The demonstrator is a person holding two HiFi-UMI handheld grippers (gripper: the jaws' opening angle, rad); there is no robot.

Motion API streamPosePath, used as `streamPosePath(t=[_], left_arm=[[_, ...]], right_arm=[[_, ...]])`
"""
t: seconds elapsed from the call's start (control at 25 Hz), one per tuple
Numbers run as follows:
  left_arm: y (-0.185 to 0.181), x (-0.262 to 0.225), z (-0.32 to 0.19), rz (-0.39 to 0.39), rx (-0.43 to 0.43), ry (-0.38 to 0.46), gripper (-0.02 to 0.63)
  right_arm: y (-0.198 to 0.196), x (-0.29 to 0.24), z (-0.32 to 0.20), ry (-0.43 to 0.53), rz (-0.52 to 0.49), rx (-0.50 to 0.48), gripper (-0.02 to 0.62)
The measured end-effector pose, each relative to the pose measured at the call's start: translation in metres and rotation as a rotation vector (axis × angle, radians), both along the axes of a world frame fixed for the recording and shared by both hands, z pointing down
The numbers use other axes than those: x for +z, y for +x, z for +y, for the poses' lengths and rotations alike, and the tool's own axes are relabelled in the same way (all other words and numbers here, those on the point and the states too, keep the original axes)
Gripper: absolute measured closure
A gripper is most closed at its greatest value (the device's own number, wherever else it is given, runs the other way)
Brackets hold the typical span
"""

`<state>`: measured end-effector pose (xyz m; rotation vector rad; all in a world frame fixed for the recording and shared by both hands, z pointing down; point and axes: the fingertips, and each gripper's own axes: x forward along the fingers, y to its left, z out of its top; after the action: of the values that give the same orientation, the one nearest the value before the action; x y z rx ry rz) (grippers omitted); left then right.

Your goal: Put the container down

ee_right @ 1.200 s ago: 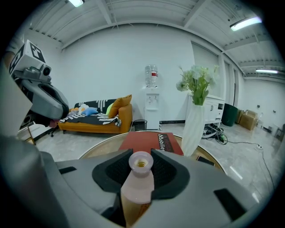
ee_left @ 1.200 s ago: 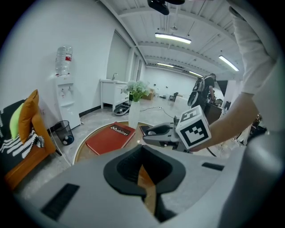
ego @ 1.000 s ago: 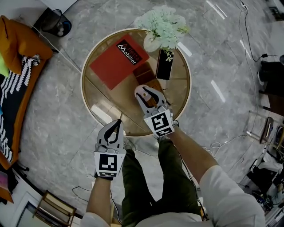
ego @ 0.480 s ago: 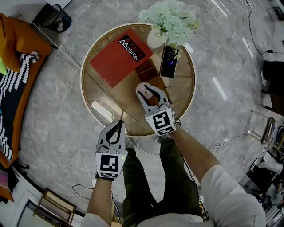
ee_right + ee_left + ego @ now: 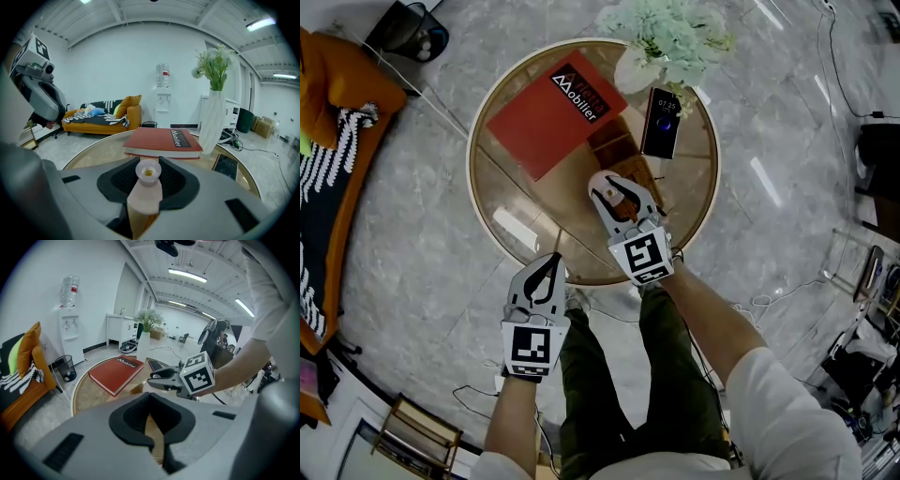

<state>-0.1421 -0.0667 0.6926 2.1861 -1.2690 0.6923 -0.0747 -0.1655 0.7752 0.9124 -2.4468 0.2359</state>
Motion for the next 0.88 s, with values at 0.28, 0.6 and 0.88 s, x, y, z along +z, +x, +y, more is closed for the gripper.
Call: streamPosePath(t=[0.28,0.6,0.88], left_arm=[[0.001,0.007,0.003,0.008,0.0,-0.011,0.598],[0.0,0.014,0.003,0.006,0.001,-0.017,0.598],[-0.002,0.002,0.001,-0.002,0.002,0.001,0.598]], right_arm=[[-0.004,0.0,0.0,-0.002,-0.015,0.003,0.451],[-0.005,0.001,0.0,0.037,-0.019,0.0,0.446],[0.002,-0.006,0.009,0.012,-0.026,-0.007,0.393]])
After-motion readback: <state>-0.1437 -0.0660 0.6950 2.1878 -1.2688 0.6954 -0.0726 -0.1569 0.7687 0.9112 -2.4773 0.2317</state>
